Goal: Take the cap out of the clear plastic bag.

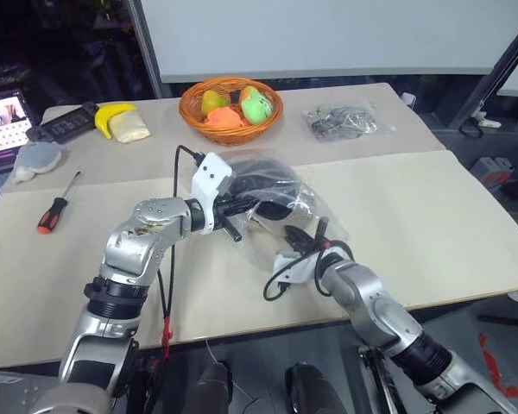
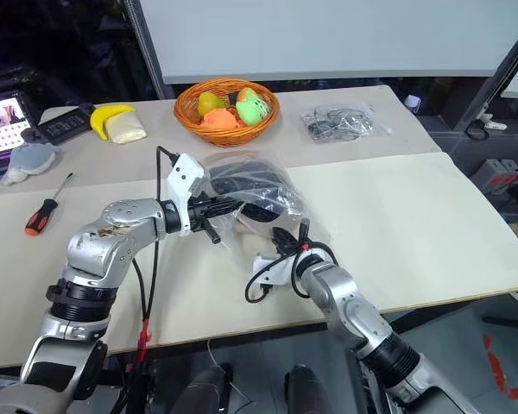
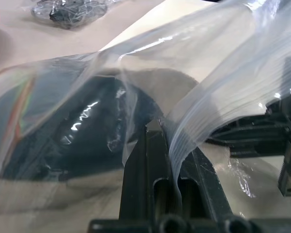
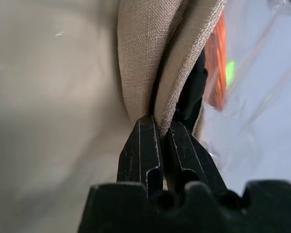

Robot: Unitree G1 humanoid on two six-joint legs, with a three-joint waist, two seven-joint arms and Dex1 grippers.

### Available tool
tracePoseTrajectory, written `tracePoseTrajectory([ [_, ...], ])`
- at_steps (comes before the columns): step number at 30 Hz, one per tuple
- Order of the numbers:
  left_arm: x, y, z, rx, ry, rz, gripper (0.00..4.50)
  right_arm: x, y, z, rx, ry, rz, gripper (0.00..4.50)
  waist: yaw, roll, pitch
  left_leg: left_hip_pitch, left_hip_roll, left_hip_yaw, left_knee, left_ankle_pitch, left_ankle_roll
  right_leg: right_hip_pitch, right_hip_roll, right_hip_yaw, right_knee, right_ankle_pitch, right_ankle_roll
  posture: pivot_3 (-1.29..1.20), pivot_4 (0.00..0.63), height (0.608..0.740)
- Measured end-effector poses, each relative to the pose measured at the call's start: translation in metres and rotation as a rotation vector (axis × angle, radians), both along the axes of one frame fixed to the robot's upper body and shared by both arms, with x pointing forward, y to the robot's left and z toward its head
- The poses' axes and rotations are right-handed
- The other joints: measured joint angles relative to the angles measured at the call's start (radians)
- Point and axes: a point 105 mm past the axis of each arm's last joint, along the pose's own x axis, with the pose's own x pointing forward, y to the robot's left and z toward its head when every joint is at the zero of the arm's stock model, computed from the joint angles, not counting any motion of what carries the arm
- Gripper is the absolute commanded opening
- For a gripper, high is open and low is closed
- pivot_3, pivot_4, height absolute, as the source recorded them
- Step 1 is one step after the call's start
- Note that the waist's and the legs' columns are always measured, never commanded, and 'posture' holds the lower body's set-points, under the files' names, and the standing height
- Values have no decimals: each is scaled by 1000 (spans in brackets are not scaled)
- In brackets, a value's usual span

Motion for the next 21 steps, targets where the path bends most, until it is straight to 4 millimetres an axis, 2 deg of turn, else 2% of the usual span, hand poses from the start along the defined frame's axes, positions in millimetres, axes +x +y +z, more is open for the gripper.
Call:
tracePoseTrajectory([
  [5,0,-1,0,-3,0,-2,0,-2,7,4,17,-53,22,51,-2,0,0,0,0,0,0,0,0,0,0,0,0,0,0,0,150,740],
  [11,-1,-1,3,-8,-10,-3,0,-8,-10,20,16,-157,18,51,6,0,0,-1,0,0,0,0,0,0,0,0,0,0,0,0,150,740],
  [16,-2,-2,2,-12,-9,-9,0,-25,-19,16,2,-151,20,51,3,0,0,0,0,0,0,0,0,0,0,0,0,0,0,0,150,740],
  [21,-3,-3,1,-13,-4,-10,0,-34,-28,6,-17,-113,18,51,1,-1,0,0,0,0,0,0,0,0,0,0,0,0,0,0,150,740],
])
